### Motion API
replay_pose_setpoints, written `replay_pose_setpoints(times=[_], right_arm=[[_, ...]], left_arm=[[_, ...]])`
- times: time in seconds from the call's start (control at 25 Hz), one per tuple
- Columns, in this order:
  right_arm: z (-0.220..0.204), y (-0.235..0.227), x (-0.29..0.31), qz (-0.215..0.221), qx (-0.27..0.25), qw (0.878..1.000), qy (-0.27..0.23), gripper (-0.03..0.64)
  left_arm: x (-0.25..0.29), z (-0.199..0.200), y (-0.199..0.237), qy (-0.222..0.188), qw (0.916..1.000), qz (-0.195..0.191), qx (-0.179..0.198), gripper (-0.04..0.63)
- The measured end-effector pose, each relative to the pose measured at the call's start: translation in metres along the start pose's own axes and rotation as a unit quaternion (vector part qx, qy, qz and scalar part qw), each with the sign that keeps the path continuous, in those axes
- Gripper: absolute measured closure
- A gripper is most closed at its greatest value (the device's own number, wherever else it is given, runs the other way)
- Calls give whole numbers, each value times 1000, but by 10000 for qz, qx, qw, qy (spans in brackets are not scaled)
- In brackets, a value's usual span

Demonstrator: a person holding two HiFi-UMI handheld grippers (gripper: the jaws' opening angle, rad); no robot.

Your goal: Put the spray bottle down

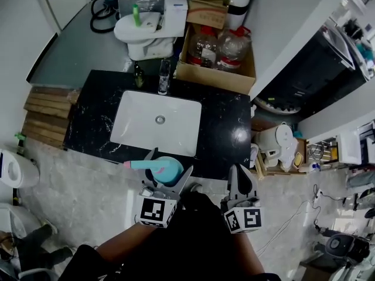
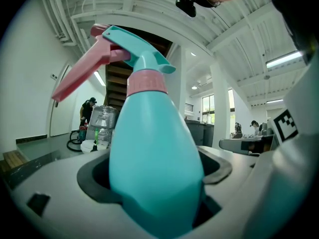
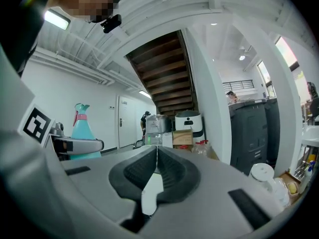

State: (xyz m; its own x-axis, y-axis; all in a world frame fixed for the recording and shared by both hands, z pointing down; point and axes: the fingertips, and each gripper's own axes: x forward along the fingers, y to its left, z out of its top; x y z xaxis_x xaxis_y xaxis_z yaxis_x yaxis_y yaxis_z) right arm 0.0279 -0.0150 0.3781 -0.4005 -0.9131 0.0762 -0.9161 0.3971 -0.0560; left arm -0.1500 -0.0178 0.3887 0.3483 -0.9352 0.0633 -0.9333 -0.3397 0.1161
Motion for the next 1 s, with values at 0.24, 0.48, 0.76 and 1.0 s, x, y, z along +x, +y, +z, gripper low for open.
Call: replay_pose_setpoints(times=[0.24, 0.48, 0.76, 1.0], right_arm=[[3, 22, 17, 335, -107, 9994, -40, 600], [6, 17, 33, 385, -124, 9991, -98, 600], [10, -7, 65, 253, -97, 9995, -182, 599], [11, -33, 96, 204, -99, 9996, -187, 600]], left_arm=[[-6, -6, 9, 3, 9998, 134, -134, 149], [17, -5, 13, -48, 9998, 153, -68, 149], [72, -3, 9, 63, 9999, -32, 84, 149], [129, -11, 4, 253, 9992, -214, 221, 149]])
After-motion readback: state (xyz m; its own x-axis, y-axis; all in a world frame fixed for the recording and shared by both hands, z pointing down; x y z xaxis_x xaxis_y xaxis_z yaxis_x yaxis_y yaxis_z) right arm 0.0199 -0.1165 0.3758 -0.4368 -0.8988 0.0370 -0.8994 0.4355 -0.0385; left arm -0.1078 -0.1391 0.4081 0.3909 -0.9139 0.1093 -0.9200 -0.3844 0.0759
